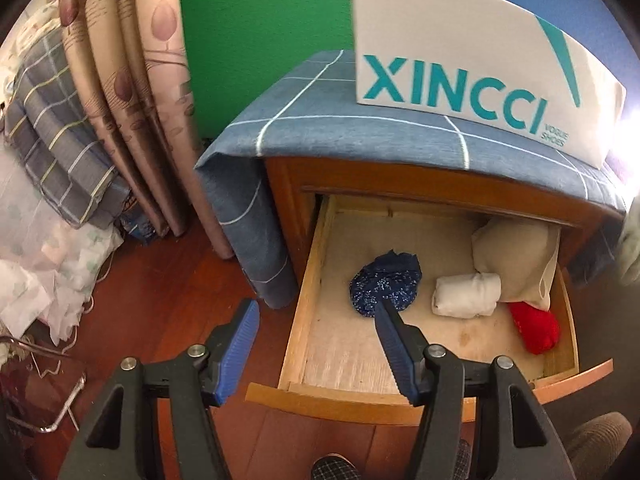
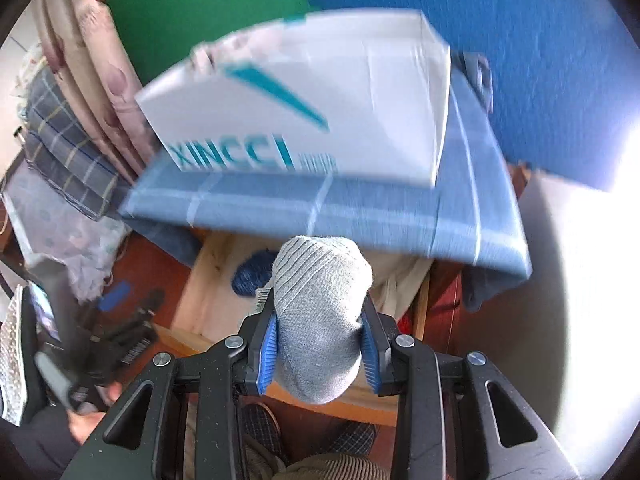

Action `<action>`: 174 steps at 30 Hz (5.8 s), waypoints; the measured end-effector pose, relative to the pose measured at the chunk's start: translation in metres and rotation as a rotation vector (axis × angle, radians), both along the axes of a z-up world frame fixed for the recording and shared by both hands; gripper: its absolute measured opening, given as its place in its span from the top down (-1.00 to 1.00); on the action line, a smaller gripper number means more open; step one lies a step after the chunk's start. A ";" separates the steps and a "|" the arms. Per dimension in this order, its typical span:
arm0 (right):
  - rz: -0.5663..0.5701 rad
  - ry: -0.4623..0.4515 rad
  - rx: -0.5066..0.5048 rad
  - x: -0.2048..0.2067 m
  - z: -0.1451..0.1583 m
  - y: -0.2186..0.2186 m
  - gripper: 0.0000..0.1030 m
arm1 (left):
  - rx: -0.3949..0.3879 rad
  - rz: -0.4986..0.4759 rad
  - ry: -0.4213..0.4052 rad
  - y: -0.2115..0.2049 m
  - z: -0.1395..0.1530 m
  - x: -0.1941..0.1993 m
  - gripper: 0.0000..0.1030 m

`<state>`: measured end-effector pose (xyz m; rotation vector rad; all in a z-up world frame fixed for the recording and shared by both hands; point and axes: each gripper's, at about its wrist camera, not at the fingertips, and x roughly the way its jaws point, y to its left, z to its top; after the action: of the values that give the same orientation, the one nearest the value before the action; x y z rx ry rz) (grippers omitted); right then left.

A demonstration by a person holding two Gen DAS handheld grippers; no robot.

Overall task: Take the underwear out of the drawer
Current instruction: 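Move the left gripper back to the drawer while the right gripper lifts the grey sock toward the box, then lower the grey sock into the white box and open the right gripper, then move the right gripper back down into the open drawer, then grasp the red sock with the right gripper and lift it, then reach the left gripper into the drawer and grasp the white rolled sock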

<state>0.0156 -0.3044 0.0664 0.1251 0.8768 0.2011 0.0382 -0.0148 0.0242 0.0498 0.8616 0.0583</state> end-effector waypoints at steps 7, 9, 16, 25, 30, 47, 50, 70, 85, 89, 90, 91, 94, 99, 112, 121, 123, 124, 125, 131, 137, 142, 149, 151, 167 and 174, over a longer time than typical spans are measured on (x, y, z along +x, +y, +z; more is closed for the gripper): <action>0.008 -0.150 0.003 0.010 0.080 0.001 0.37 | 0.022 0.050 -0.007 0.004 -0.001 0.001 -0.20; 0.004 -0.178 0.004 0.020 0.097 0.001 0.37 | 0.012 0.055 -0.006 0.006 -0.001 0.001 -0.21; -0.042 -0.217 -0.054 0.074 0.134 0.004 0.36 | -0.022 0.069 -0.003 0.012 -0.002 0.001 -0.21; -0.139 -0.086 -0.151 0.142 0.098 -0.008 0.35 | -0.060 0.071 0.022 0.016 -0.008 0.007 -0.21; -0.158 -0.035 -0.145 0.157 0.078 -0.017 0.28 | -0.072 0.066 0.034 0.016 -0.011 0.009 -0.21; -0.101 -0.165 -0.158 0.110 0.104 -0.015 -0.17 | -0.113 0.076 0.057 0.021 -0.015 0.011 -0.21; -0.018 -0.172 -0.163 0.084 0.107 -0.008 -0.17 | -0.117 0.080 0.060 0.022 -0.016 0.011 -0.21; 0.247 0.354 -0.375 0.042 -0.116 0.039 0.14 | -0.173 0.100 0.064 0.033 -0.018 0.011 -0.21; 0.306 0.519 -0.587 0.086 -0.214 0.055 0.13 | -0.227 0.114 0.077 0.041 -0.021 0.013 -0.21; 0.302 0.527 -0.608 0.095 -0.225 0.055 0.11 | -0.229 0.110 0.081 0.041 -0.022 0.014 -0.21; 0.299 0.533 -0.614 0.098 -0.228 0.054 0.11 | -0.228 0.109 0.082 0.041 -0.022 0.014 -0.21; 0.298 0.537 -0.618 0.101 -0.232 0.054 0.11 | -0.230 0.108 0.084 0.041 -0.022 0.014 -0.21; 0.296 0.551 -0.631 0.108 -0.242 0.049 0.08 | -0.240 0.113 0.085 0.042 -0.023 0.015 -0.21; 0.303 0.568 -0.627 0.117 -0.251 0.048 0.03 | -0.252 0.119 0.092 0.043 -0.025 0.016 -0.21; 0.293 0.586 -0.613 0.120 -0.260 0.055 0.21 | -0.254 0.115 0.100 0.043 -0.026 0.018 -0.21; 0.250 0.668 -0.364 0.097 -0.257 0.045 0.37 | -0.251 0.112 0.098 0.042 -0.026 0.017 -0.21; 0.235 0.656 -0.328 0.093 -0.252 0.045 0.39 | -0.249 0.112 0.101 0.042 -0.026 0.017 -0.21; 0.229 0.647 -0.320 0.092 -0.249 0.045 0.39 | -0.249 0.111 0.105 0.042 -0.027 0.018 -0.21; 0.220 0.637 -0.312 0.090 -0.246 0.045 0.39 | -0.250 0.109 0.105 0.041 -0.027 0.018 -0.21; 0.152 0.548 -0.235 0.070 -0.224 0.037 0.42 | -0.237 0.086 0.111 0.037 -0.026 0.018 -0.21; 0.089 0.477 -0.159 0.049 -0.204 0.026 0.42 | -0.301 0.011 0.156 0.035 -0.031 0.023 -0.21; 0.036 0.420 -0.098 0.033 -0.182 0.011 0.42 | -0.242 -0.140 0.195 0.011 -0.030 0.030 -0.21; -0.108 0.289 -0.013 0.013 -0.143 -0.012 0.42 | -0.016 -0.480 0.229 -0.044 -0.033 0.036 -0.21; -0.153 0.251 0.015 0.002 -0.133 -0.023 0.42 | 0.042 -0.543 0.243 -0.056 -0.037 0.041 -0.21; -0.239 0.232 0.105 -0.011 -0.131 -0.037 0.42 | 0.403 -0.907 0.311 -0.140 -0.077 0.066 -0.21; -0.262 0.229 0.155 -0.013 -0.136 -0.043 0.42 | 0.514 -1.001 0.321 -0.168 -0.104 0.073 -0.21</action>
<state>0.0025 -0.3472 -0.0694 0.4112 1.0624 0.0088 0.1109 -0.1826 -0.0799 0.9840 1.0407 -0.6849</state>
